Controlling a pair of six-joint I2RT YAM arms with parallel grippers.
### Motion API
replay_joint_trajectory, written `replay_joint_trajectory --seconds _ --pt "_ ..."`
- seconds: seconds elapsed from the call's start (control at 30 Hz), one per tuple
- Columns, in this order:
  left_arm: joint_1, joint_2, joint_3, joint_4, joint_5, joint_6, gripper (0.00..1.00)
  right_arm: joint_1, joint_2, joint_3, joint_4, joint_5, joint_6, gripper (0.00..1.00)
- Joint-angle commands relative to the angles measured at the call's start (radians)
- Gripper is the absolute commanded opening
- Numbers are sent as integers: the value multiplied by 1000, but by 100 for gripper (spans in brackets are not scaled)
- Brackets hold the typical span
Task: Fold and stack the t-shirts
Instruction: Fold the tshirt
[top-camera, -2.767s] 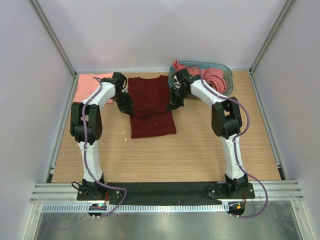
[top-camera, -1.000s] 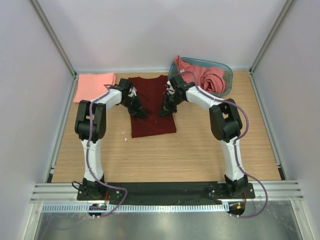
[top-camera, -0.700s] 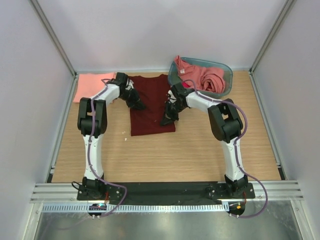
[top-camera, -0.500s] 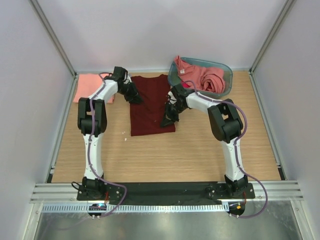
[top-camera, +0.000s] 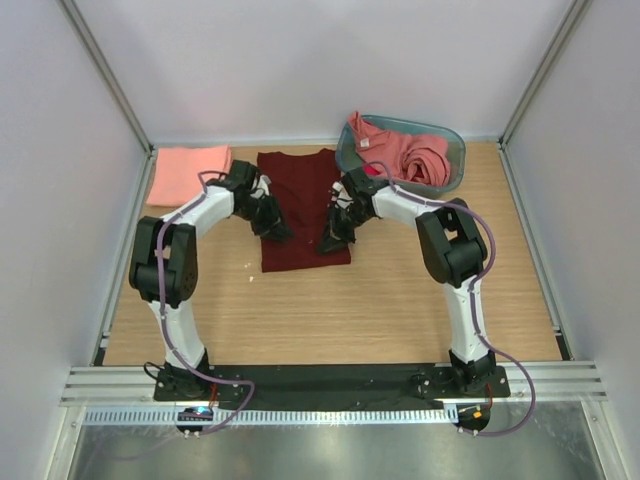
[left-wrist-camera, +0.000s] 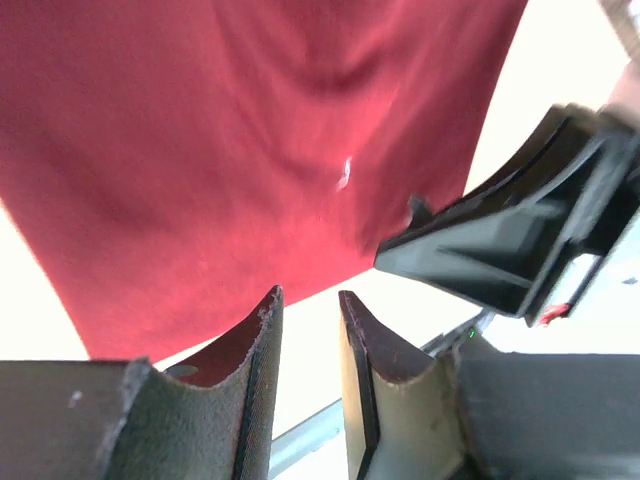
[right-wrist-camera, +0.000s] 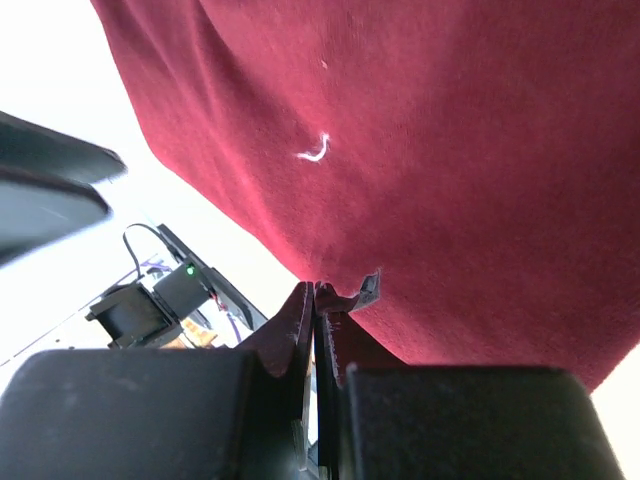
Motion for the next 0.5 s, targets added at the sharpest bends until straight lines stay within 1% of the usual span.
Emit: replay_joint_trajectory --seconds 0.0,0.07,0.23,0.3,0.37,0.47 --pt "-11 -20 -107 87 28 -21 29 2 -82 -49 31 -28 -32 7" --pt "-6 -8 -129 81 -8 -6 26 -14 -87 -105 45 -15 -55 7" --pt "15 58 -205 64 -132 46 25 -69 -96 -225 95 9 -78 5" --pt "27 70 -228 63 -138 60 24 -93 -98 -268 94 15 -90 5" --pt "27 61 -248 60 -147 67 24 -98 -114 -274 62 40 -124 5" --pt "24 -2 -261 49 -123 71 24 -97 -163 -264 23 34 -127 5"
